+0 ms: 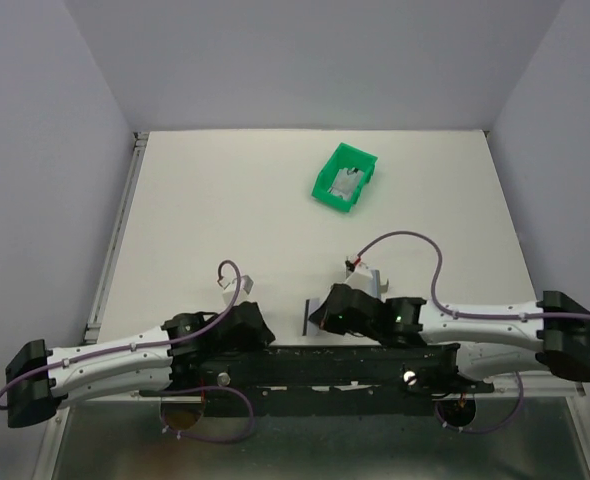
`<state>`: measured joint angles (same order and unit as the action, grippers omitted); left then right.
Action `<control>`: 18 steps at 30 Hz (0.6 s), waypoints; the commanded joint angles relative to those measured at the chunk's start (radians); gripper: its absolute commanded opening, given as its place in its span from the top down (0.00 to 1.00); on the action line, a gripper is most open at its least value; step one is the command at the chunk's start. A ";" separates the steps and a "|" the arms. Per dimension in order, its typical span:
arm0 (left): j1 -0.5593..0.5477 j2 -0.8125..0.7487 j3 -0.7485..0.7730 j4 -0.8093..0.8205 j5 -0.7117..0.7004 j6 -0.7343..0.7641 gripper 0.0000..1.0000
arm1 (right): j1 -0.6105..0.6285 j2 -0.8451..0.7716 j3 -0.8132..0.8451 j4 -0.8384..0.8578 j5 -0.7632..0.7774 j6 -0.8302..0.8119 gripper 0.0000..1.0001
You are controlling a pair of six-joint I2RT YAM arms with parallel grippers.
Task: Put the credit cards into the card holder
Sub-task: Pick up the credit card from the center of the board, then turn over the card holder at the center of the board.
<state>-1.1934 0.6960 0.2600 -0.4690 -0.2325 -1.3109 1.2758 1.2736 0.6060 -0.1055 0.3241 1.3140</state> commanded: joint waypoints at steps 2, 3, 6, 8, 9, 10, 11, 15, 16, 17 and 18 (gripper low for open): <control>0.012 0.043 0.224 -0.106 -0.179 0.178 0.64 | -0.065 -0.192 0.168 -0.555 0.219 -0.081 1.00; 0.026 0.080 0.266 -0.094 -0.179 0.220 0.62 | -0.108 -0.213 0.191 -0.627 0.205 -0.084 1.00; 0.084 0.216 0.393 -0.045 -0.131 0.359 0.62 | -0.269 -0.276 0.207 -0.732 0.127 -0.171 1.00; 0.121 0.318 0.477 0.001 -0.093 0.450 0.62 | -0.361 -0.309 0.213 -0.781 0.093 -0.220 1.00; 0.130 0.367 0.517 0.025 -0.067 0.491 0.62 | -0.395 -0.322 0.218 -0.804 0.090 -0.237 1.00; 0.144 0.414 0.563 0.055 -0.042 0.542 0.63 | -0.430 -0.345 0.224 -0.822 0.092 -0.252 1.00; 0.156 0.454 0.605 0.076 -0.019 0.582 0.63 | -0.461 -0.361 0.230 -0.844 0.096 -0.260 1.00; 0.183 0.620 0.793 0.150 0.080 0.729 0.67 | -0.620 -0.388 0.251 -0.867 0.058 -0.324 1.00; 0.186 0.670 0.835 0.153 0.113 0.749 0.68 | -0.657 -0.382 0.256 -0.867 0.038 -0.347 1.00; 0.187 0.709 0.882 0.148 0.134 0.771 0.70 | -0.687 -0.372 0.259 -0.861 0.017 -0.367 1.00; 0.187 0.752 0.921 0.145 0.156 0.785 0.71 | -0.710 -0.364 0.264 -0.855 -0.002 -0.390 1.00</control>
<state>-1.0149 1.3182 1.0279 -0.3851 -0.2188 -0.7074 0.6556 0.8936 0.8307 -0.9009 0.3935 1.0348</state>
